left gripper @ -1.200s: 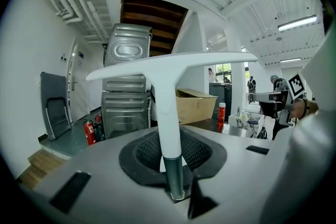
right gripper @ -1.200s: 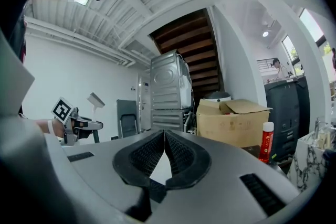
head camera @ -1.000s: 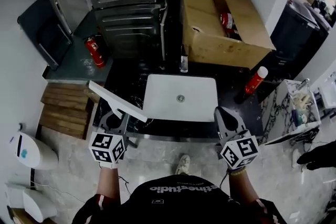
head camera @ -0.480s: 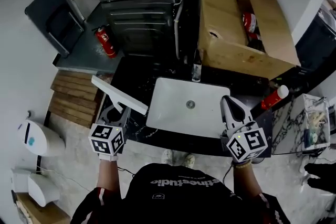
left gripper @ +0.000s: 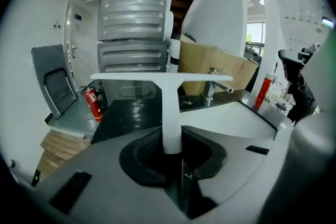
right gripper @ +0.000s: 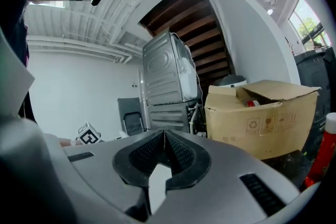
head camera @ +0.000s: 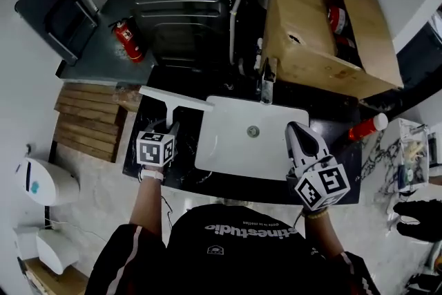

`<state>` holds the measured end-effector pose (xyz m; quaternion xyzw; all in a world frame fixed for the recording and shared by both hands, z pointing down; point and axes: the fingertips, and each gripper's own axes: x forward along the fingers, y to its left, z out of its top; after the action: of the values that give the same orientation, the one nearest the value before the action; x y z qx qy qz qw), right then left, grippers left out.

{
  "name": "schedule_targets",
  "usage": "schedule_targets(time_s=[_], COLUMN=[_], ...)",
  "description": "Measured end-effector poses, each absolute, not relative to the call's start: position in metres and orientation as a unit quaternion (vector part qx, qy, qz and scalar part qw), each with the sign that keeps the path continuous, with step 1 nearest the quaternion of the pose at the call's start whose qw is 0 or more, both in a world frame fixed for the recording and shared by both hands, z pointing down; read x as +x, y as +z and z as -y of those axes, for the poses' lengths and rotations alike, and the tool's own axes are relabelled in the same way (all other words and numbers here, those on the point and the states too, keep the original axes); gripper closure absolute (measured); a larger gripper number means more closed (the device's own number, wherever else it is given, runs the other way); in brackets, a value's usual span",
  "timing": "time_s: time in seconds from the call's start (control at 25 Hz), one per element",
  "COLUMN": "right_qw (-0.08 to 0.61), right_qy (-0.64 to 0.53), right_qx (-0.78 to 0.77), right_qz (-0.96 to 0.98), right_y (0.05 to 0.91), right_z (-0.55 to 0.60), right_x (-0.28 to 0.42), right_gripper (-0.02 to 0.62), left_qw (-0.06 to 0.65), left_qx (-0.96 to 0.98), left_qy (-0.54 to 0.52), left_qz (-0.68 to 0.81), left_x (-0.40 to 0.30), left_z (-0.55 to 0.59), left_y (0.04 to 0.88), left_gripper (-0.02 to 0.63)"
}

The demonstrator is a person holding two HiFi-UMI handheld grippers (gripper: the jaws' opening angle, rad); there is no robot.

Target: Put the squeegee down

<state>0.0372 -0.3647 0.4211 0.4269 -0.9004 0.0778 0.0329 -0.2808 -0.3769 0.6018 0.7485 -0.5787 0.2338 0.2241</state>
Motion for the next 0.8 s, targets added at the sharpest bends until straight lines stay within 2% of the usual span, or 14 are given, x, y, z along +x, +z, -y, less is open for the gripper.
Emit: schedule_targets(time_s=[0.28, 0.48, 0.68, 0.8], right_qw=[0.076, 0.085, 0.070, 0.055], right_qy=[0.101, 0.100, 0.089, 0.076], right_qx=[0.426, 0.440, 0.451, 0.458], right_qz=[0.896, 0.889, 0.885, 0.884], right_y=[0.452, 0.454, 0.435, 0.420], right_z=[0.367, 0.372, 0.380, 0.388], right_x=[0.006, 0.012, 0.020, 0.027], right_gripper=[0.555, 0.555, 0.555, 0.555], left_qw=[0.279, 0.312, 0.293, 0.256], left_qx=[0.747, 0.727, 0.728, 0.734], left_qy=[0.275, 0.296, 0.285, 0.272], left_qz=[0.538, 0.535, 0.551, 0.568], left_x=[-0.271, -0.279, -0.296, -0.306], left_z=[0.415, 0.417, 0.422, 0.425], left_y=[0.682, 0.705, 0.693, 0.659], left_gripper=[0.532, 0.529, 0.417, 0.417])
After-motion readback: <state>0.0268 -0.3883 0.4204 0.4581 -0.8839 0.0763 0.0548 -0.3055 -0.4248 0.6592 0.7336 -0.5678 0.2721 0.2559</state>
